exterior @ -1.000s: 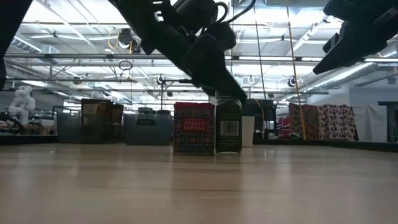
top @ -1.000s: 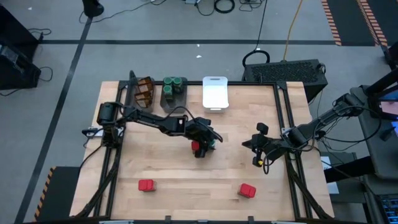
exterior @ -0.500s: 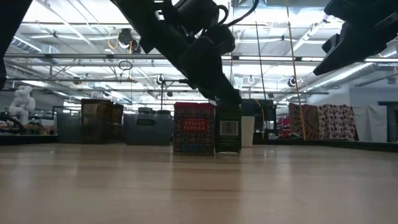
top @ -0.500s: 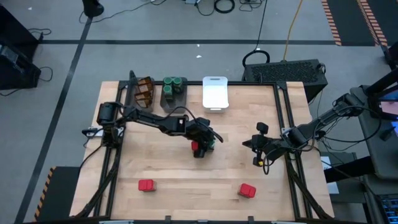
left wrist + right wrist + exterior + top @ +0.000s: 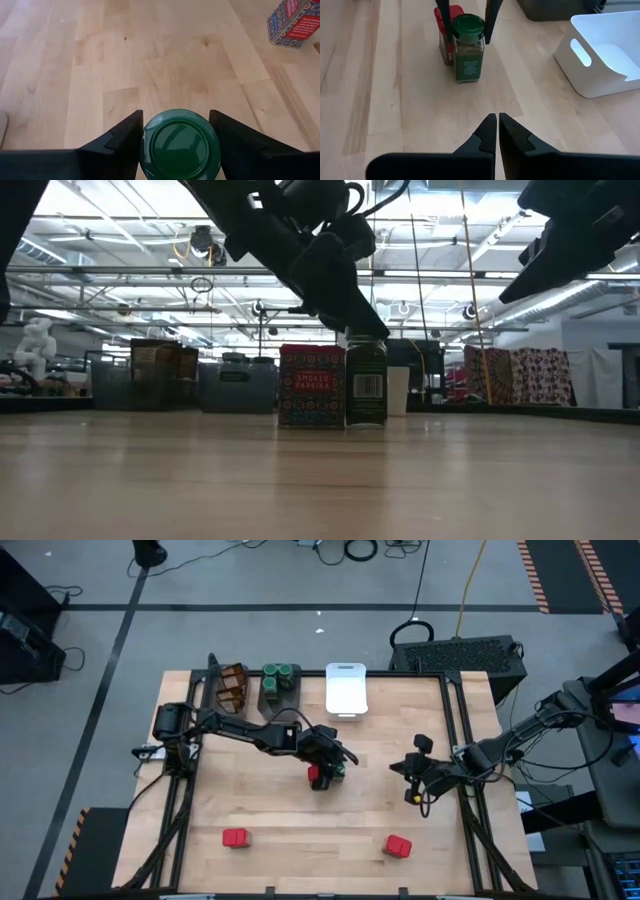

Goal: Sort spices by type
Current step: Put the green seasoning bottle into the right black bin

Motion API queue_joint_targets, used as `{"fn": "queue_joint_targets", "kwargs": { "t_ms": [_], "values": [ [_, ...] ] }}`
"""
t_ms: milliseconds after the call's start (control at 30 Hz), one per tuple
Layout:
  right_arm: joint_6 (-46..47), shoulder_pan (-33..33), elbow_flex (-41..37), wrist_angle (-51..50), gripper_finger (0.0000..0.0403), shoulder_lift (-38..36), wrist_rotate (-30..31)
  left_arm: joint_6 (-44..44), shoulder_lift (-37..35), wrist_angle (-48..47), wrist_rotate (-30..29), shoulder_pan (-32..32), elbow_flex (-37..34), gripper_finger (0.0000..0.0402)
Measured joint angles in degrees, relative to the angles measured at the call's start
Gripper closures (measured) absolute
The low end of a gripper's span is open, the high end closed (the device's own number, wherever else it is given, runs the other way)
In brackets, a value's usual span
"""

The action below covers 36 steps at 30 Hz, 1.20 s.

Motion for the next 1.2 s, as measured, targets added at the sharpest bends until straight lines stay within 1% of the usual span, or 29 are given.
{"fn": "queue_joint_targets", "kwargs": {
  "t_ms": [167,367,433,500,633,800,900,1100,1200],
  "values": [
    [0.4,-1.0,0.0,-1.0,0.0403,0.0,0.0,0.0,-0.7,-0.3,-0.4,0.0,0.1,0.0192],
    [0.4,-2.6,0.0,-0.7,0.0403,0.0,-0.5,0.0,-3.4,-0.3,-0.8,0.6,3.4,0.0192],
    [0.1,-3.1,0.0,-0.7,0.0403,0.0,-0.8,0.0,-4.6,-0.6,-1.8,1.1,4.1,0.0192],
    [-0.3,-3.8,0.0,-0.7,0.0403,0.0,-1.9,0.0,-5.6,-0.8,-3.3,1.7,4.8,0.0192],
    [0.3,-4.9,0.0,-0.7,0.0403,0.0,-2.0,0.0,-8.9,-3.7,-6.7,3.4,6.2,0.0192],
    [0.4,-5.4,0.0,-0.2,0.0403,0.0,-2.1,-1.5,-12.6,-10.7,-12.0,6.7,7.0,0.0192],
    [0.4,-5.8,0.0,0.1,0.0403,0.0,-2.1,-5.1,-14.8,-13.6,-15.0,9.2,7.2,0.0192],
    [0.2,-6.6,0.0,1.3,0.0403,0.0,-2.0,-14.1,-16.8,-20.9,-23.7,14.6,7.2,0.0192],
    [0.0,-7.0,0.0,1.8,0.0403,0.0,-2.1,-18.6,-17.1,-21.7,-26.8,17.0,7.2,0.0192]
  ]
}}
